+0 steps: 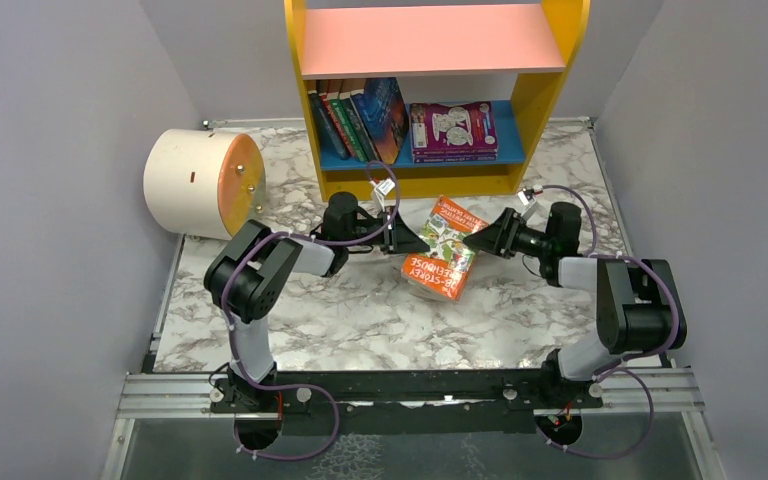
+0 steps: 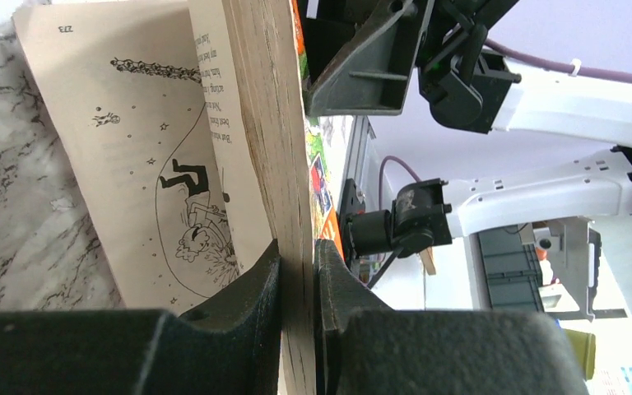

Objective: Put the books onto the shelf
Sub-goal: Pick up the book from the center of the board.

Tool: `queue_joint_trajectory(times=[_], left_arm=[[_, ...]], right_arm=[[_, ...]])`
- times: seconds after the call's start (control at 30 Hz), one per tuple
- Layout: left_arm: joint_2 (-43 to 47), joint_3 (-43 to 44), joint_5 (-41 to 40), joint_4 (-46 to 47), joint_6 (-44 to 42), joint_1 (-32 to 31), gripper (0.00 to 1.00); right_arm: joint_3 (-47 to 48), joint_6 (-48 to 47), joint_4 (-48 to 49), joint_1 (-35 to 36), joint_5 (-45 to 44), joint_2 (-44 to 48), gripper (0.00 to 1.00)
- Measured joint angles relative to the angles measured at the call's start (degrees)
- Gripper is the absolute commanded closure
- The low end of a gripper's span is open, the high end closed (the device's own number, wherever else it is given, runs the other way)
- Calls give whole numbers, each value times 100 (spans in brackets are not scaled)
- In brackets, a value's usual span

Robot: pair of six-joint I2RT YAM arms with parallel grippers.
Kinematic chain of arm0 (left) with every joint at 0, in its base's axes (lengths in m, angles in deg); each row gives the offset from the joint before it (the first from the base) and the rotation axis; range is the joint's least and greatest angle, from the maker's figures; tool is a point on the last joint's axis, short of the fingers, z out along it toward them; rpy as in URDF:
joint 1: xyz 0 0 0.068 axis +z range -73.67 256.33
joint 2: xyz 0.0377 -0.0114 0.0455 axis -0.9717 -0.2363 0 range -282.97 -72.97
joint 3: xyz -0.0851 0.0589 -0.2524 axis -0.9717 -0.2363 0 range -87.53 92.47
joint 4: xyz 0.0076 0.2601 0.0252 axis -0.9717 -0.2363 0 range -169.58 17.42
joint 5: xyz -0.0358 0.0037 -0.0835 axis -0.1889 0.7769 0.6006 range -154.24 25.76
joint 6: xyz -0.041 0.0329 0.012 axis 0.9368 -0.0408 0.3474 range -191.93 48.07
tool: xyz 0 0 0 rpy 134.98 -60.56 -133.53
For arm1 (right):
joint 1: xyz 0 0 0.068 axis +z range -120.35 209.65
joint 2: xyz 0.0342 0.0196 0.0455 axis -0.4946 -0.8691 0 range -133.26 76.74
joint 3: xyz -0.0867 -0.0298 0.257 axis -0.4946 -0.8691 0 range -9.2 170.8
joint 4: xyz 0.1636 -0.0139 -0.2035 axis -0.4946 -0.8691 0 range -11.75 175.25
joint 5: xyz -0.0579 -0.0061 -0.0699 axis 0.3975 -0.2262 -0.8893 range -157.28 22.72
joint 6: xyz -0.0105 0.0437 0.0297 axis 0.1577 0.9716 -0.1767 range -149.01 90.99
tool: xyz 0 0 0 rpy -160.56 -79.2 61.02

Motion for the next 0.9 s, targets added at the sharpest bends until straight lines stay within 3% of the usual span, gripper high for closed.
queue_joint_trajectory(times=[0.33,0.4,0.6,0.7,0.9], left_arm=[[0,-17,387,-107,-142,-13,100],[0,-15,420,-118,-160,-31,100],[0,74,549,-321,-254,-39,100],[0,164,577,-424,-369,-46,99],[22,409,442,-1165,-811,-22,57]], right_arm=[[-131,310,651,-4,474,-201,46],[-184,428,839,-4,584,-280,54],[-291,809,1145,-44,815,-308,91],[-319,962,1255,-74,817,-284,99],[-507,1244,1576,-114,809,-197,99]])
